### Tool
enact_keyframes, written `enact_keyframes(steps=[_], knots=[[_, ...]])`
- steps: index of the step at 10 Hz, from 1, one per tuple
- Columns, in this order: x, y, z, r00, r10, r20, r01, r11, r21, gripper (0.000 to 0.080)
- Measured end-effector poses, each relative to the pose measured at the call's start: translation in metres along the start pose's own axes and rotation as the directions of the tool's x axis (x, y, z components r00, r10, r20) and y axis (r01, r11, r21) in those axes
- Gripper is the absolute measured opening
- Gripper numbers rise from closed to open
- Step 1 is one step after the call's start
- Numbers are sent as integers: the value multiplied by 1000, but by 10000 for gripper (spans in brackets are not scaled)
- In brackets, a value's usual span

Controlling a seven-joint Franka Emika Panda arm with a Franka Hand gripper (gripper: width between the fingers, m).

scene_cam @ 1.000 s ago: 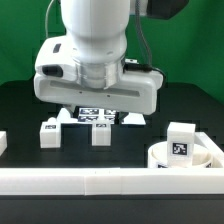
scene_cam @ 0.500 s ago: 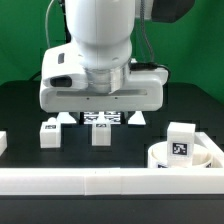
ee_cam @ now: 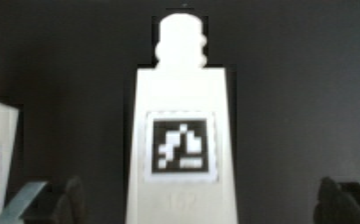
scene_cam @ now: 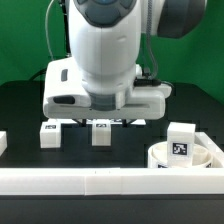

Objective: Assemble stool

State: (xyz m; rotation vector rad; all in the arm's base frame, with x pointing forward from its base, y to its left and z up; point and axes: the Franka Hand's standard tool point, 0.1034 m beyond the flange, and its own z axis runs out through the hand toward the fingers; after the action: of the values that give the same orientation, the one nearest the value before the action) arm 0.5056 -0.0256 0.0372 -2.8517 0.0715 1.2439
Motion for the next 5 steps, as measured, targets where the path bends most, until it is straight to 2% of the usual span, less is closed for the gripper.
enact_keyframes(steps=[2, 3, 4, 5], knots=[[9, 4, 3, 994, 5, 106, -5, 1000, 0, 649], [4, 5, 9, 982, 9, 191, -9, 1000, 3, 649], [9, 9, 17, 966, 19, 257, -20, 1000, 1, 649], [19, 12, 20, 967, 36, 251, -35, 999, -6, 649]])
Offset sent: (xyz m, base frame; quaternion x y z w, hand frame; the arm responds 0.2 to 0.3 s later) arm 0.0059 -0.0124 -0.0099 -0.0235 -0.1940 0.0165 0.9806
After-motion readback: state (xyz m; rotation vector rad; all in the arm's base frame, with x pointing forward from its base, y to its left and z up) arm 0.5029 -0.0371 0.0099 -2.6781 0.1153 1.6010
